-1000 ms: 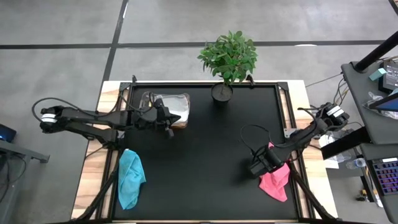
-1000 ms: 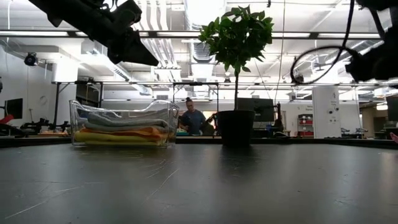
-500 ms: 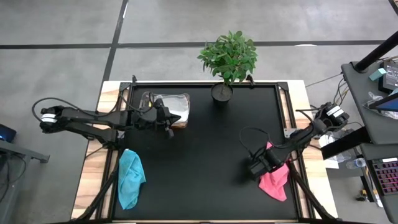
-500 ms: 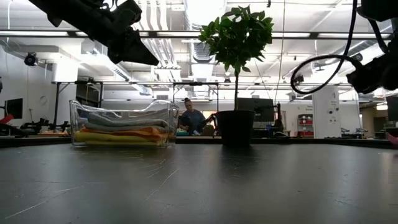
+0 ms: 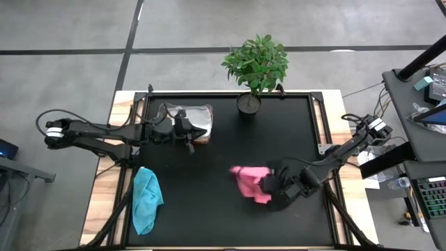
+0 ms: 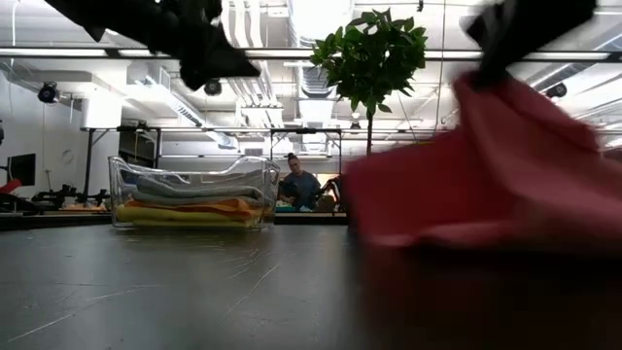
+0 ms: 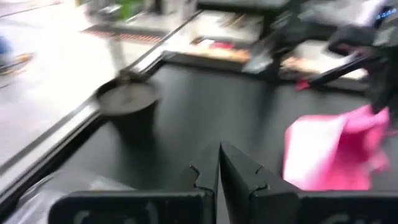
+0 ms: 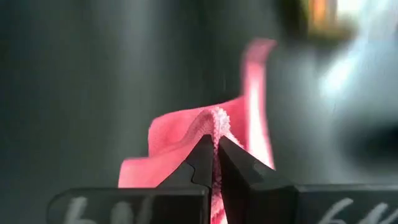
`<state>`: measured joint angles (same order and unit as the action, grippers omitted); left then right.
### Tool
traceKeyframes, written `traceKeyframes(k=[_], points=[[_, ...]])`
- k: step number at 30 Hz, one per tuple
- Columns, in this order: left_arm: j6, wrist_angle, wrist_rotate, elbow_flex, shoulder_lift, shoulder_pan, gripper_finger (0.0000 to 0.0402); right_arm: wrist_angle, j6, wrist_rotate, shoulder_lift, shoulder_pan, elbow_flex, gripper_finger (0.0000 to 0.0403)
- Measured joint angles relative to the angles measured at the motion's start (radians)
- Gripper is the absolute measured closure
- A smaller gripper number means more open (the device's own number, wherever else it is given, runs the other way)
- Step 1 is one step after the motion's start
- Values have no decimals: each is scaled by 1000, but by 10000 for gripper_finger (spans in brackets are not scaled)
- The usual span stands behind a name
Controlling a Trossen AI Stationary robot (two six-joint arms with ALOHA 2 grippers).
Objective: Fold microfiber towels
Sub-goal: Fold the pink towel
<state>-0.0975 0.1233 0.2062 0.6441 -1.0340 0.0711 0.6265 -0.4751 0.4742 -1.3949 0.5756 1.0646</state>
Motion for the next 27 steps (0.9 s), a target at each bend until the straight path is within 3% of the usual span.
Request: traceKeyframes(k=[3, 6, 13, 17, 23, 27], points=[[6, 60, -141, 0, 0, -4, 400, -149, 244, 89, 0, -12, 11, 394], [8, 88, -277, 0, -10, -20, 381, -280, 350, 106, 0, -56, 10, 394], [-13, 147, -305, -1, -110, -131, 275, -410, 286, 103, -19, -174, 8, 394], [-13, 197, -225, 0, -210, -203, 211, -426, 227, 104, -30, -228, 8, 394], [91, 192, 106, 20, -374, -293, 136, -427, 107, 107, -34, -292, 8, 394], [158, 228, 149, 27, -466, -326, 116, -430, 84, 102, -34, -303, 8, 394]])
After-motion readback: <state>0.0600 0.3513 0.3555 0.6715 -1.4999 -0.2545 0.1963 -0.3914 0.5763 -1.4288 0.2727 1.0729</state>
